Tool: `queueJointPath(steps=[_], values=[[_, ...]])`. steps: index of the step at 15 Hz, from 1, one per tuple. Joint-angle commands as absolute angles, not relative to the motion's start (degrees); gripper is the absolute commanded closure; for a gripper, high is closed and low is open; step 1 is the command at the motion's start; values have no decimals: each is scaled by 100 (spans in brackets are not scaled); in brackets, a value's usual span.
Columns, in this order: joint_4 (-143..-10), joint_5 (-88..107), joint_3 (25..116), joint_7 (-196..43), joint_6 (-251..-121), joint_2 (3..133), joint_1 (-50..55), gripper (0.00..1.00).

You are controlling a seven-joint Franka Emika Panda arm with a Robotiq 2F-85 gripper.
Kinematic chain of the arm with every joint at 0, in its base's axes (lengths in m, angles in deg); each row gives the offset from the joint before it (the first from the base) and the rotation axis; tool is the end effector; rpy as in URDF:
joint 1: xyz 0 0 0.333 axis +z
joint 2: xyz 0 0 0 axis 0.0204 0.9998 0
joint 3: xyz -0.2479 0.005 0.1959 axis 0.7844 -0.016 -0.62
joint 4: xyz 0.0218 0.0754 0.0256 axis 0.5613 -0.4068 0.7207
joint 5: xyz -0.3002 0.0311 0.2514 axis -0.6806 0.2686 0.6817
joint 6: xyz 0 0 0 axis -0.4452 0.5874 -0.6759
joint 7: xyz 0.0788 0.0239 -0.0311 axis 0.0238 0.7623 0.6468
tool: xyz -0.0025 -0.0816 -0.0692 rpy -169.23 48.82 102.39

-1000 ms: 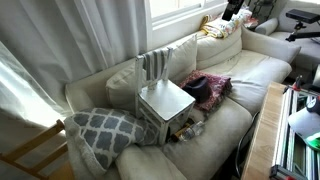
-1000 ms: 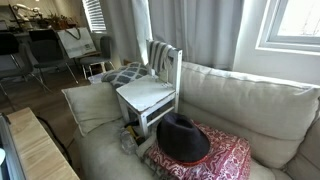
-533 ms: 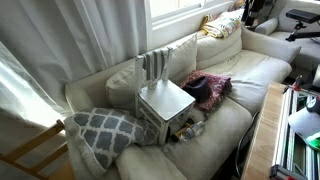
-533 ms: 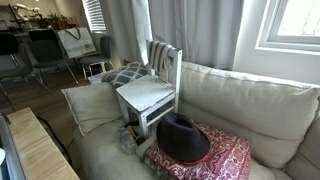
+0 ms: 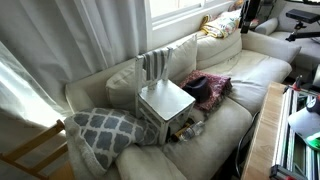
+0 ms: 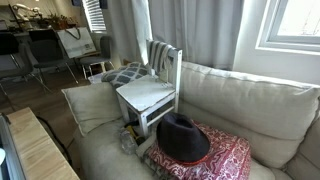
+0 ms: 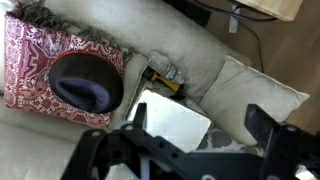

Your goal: Pick up both the black and red hat and hang them on the right corner of the backrest of the chair, pick up the black hat and put it on the seat of the chair

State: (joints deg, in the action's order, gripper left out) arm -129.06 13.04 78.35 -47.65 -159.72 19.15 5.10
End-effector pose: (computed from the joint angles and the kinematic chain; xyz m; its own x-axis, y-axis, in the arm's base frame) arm 0.3643 -0.0508 0.4553 0.9493 0.3137 -0.0233 0.3078 -0.9416 -0.1370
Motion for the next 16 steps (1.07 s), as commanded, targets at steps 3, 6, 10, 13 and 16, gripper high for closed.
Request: queueJointPath(steps=[3,6,10,13,16], values=[[-12898,1358,7736,-4717,-15961,1926,400,0],[-12898,1359,7736,-4717,-15961,1926,400,0],[-12759,1391,7828,-4328,-16585,3360,538,0],[-12634,1236,7723,-3876,-17435,4283,499,0],[-12287,1205,7615,-3270,-18073,5389,360,0]])
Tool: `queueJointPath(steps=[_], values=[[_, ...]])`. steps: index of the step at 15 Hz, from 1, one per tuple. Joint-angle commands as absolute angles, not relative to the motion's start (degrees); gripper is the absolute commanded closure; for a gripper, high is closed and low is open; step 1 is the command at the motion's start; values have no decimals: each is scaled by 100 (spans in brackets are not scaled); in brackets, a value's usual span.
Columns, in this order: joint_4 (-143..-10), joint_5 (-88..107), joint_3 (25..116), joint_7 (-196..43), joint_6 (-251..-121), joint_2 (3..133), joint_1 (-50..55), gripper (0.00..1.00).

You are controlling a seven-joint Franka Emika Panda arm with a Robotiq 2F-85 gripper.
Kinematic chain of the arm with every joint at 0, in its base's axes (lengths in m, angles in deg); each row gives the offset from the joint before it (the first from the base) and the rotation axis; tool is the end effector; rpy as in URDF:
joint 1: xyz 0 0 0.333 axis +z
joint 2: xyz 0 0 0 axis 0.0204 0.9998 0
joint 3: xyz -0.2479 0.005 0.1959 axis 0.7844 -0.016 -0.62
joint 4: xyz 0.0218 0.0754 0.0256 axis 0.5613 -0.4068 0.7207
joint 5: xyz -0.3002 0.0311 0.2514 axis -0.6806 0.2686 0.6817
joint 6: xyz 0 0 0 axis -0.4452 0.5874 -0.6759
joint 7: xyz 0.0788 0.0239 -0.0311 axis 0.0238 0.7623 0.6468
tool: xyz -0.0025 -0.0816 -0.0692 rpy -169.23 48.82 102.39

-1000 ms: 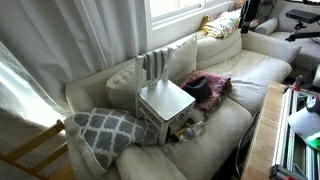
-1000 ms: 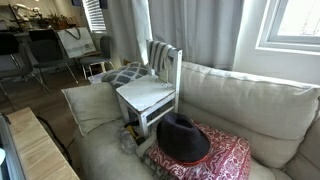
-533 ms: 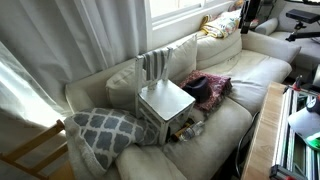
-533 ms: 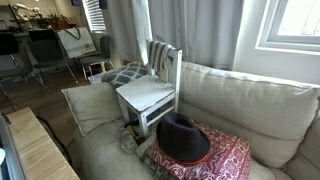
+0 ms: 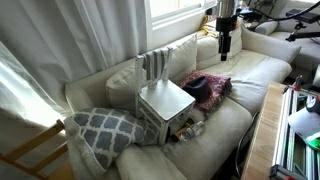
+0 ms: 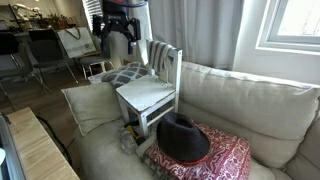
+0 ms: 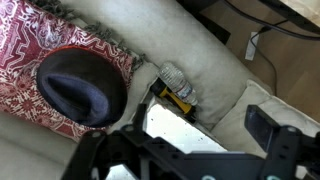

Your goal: Pick up both the black and red hat and hang them on the right corner of the backrest of the chair, pick up the black hat and put it on the seat of the chair

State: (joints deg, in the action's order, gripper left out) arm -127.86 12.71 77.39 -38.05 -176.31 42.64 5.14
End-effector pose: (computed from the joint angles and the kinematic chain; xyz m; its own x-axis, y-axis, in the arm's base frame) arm 0.4282 -0.0492 0.3239 0.8798 0.4590 -0.1240 0.4460 -0.8871 -0.1192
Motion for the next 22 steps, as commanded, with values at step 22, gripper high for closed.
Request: queueJointPath(steps=[22], values=[[-9722,985,6610,-2801,-19725,9646,-1595,0]])
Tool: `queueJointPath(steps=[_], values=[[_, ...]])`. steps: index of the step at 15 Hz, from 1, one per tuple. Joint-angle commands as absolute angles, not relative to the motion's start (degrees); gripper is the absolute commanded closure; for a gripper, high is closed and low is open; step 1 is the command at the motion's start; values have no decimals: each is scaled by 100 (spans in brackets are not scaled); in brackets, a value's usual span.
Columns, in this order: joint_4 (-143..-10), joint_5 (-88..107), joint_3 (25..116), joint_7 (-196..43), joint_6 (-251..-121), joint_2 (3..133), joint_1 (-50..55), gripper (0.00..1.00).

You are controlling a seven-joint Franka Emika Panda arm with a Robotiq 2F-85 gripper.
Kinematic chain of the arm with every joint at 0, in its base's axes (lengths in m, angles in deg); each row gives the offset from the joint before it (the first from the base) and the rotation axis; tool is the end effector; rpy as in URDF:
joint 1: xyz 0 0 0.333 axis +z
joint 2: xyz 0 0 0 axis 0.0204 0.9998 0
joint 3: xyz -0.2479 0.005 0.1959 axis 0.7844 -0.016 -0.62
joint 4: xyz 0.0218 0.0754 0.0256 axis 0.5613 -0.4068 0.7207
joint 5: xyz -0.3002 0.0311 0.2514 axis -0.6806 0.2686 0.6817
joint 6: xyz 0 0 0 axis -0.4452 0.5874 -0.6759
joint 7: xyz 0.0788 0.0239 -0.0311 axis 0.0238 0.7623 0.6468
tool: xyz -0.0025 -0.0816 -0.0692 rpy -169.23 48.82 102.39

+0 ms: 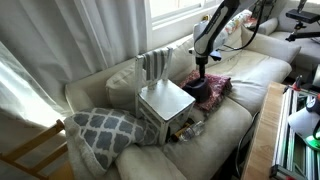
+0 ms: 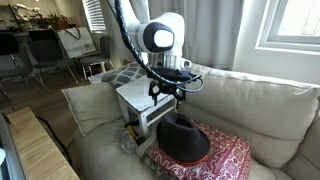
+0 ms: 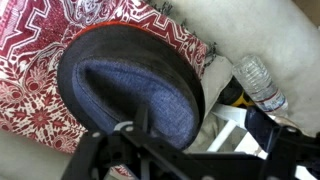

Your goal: Pick up both the black and red hat and hang them on the right corner of the backrest of the chair, pick up the black hat and put it on the seat of the chair

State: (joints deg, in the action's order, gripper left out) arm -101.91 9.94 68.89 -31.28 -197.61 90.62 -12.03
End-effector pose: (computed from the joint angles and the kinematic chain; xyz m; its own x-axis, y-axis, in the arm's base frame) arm 0.5365 -0.1483 0.0850 0.8698 0.4653 -0.1643 0.4575 -0.8852 -0.0848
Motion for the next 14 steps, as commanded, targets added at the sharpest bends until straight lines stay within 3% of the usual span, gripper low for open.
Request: queueJointPath(steps=[1,9,11,14], values=[[-9634,977,6578,-2747,-19768,9784,-1652,0],[-9180,872,6510,-2922,-20414,10486,-1654,0],[-9084,864,6493,-2934,-20507,10623,-1658,14],[-8958,923,6432,-3035,-20737,10821,-1696,49]])
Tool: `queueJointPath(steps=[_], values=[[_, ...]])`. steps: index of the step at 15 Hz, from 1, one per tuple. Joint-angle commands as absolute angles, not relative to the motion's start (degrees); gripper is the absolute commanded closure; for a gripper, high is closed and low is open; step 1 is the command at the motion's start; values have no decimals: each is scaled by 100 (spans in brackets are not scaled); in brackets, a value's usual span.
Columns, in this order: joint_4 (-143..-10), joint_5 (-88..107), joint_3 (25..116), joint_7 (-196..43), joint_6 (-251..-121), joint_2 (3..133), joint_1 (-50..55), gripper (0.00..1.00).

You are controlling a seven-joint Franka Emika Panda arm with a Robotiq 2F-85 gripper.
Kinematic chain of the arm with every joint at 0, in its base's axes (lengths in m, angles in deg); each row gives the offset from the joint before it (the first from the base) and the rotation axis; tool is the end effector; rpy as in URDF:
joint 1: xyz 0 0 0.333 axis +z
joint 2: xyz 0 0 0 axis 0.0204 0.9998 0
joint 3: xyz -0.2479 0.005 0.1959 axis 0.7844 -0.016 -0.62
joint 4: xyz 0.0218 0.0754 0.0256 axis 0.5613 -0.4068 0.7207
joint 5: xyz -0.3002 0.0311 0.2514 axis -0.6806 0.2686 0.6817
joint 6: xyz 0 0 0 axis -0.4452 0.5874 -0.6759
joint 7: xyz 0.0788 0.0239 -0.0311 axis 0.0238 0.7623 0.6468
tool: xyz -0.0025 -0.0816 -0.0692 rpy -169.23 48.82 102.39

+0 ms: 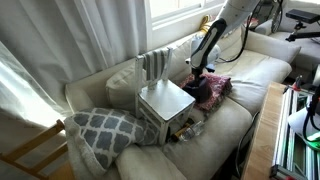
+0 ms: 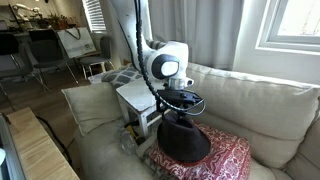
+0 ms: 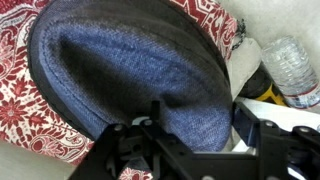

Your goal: Pick up both the black and red hat and hang them on the right corner of the backrest of the chair, pick up the black hat and put it on the seat of the chair

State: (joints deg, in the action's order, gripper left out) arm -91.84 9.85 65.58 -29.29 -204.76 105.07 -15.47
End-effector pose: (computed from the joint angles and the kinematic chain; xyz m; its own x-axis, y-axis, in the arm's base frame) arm 0.5568 -0.1523 0.0002 0.8682 0.4868 -0.0963 0.4796 -0.8730 -0.0887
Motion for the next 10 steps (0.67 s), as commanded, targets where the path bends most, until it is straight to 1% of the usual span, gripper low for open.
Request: queueJointPath(steps=[1,5,6,7,8,10], values=[[-8933,912,6418,-3050,-20763,10861,-1705,58],[-8789,894,6442,-3160,-20836,10988,-1727,86],[-8755,915,6413,-3147,-20769,10987,-1779,94],[-8721,929,6400,-3150,-20696,10985,-1814,98],[-8674,971,6363,-3154,-20584,10970,-1891,100],[-8622,1059,6314,-3186,-20385,10878,-2065,99]])
